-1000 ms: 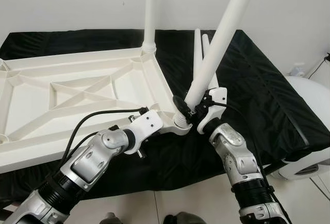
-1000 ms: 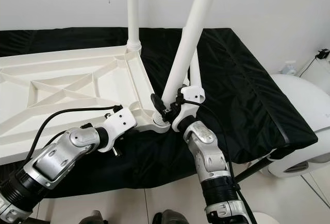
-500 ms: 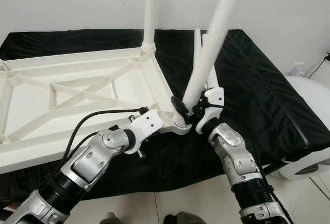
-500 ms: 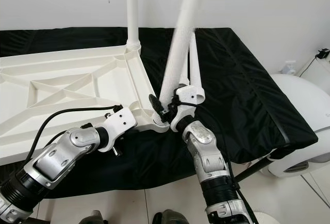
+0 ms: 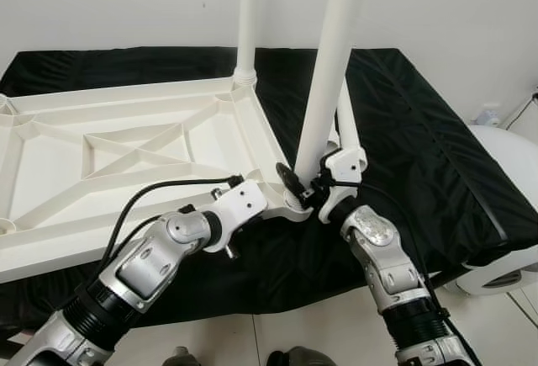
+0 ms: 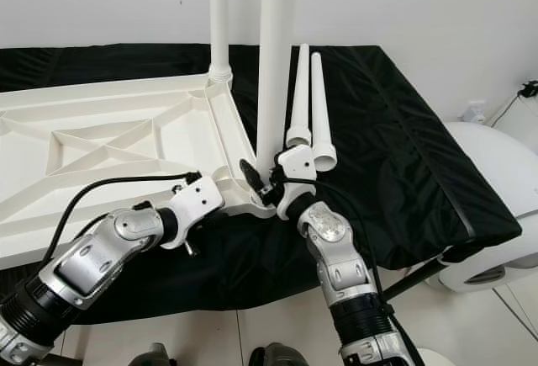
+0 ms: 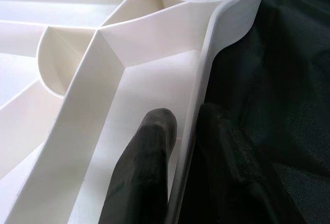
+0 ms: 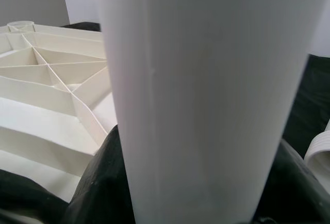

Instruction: Building children table

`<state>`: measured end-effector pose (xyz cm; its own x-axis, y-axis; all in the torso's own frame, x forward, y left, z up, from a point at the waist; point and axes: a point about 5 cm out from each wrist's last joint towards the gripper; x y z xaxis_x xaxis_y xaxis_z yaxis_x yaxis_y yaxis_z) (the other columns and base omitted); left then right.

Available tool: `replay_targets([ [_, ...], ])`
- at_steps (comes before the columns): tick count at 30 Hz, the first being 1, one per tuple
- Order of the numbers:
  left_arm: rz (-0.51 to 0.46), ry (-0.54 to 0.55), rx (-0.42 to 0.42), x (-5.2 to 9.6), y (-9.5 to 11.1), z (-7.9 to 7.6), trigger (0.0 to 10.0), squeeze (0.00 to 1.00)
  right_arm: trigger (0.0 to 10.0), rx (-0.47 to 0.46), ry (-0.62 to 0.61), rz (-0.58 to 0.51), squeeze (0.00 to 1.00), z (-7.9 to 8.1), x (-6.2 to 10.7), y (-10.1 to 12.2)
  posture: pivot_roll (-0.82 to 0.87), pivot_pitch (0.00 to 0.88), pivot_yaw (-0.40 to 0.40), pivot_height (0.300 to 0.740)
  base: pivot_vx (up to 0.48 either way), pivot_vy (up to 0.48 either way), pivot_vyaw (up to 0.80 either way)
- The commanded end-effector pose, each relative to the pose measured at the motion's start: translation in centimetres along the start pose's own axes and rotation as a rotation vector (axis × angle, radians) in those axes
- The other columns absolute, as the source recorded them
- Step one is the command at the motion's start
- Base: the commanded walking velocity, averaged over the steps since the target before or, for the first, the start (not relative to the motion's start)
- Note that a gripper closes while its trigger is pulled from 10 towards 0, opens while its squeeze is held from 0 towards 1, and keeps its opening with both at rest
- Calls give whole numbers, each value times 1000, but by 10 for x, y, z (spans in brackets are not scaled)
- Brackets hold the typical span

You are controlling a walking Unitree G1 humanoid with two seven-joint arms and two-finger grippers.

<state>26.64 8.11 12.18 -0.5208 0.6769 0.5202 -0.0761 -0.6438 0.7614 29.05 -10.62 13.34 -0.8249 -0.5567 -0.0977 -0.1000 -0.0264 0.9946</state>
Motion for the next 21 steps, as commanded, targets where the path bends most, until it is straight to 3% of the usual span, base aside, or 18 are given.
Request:
replay_targets([
  [1,-37,-77,-39,5,9,-1,10000,0,10000,-31,-55,117,0,-10,17,-27,22,33,-58,740,0,0,0],
  [8,-36,-80,-39,6,9,-1,10000,0,10000,-89,-97,32,0,-13,31,-28,22,38,-56,740,0,0,0],
  [16,-33,-82,-40,6,9,-1,10000,0,10000,-133,-143,39,0,-20,36,-36,24,39,-51,740,0,0,0],
  [21,-35,-88,-43,7,9,-1,10000,0,10000,-110,-181,44,0,-28,35,-38,26,38,-48,740,0,0,0],
])
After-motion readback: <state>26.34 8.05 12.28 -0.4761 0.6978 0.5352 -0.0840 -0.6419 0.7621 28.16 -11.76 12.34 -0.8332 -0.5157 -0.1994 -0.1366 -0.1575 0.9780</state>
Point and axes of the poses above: a point about 5 cm out from each wrist's last joint towards the gripper, its own x axis pointing back from the gripper into the wrist, its own y axis along the axis of the wrist's last joint, z = x × y, and after that the axes turned 7 degrees about -x, right-handed
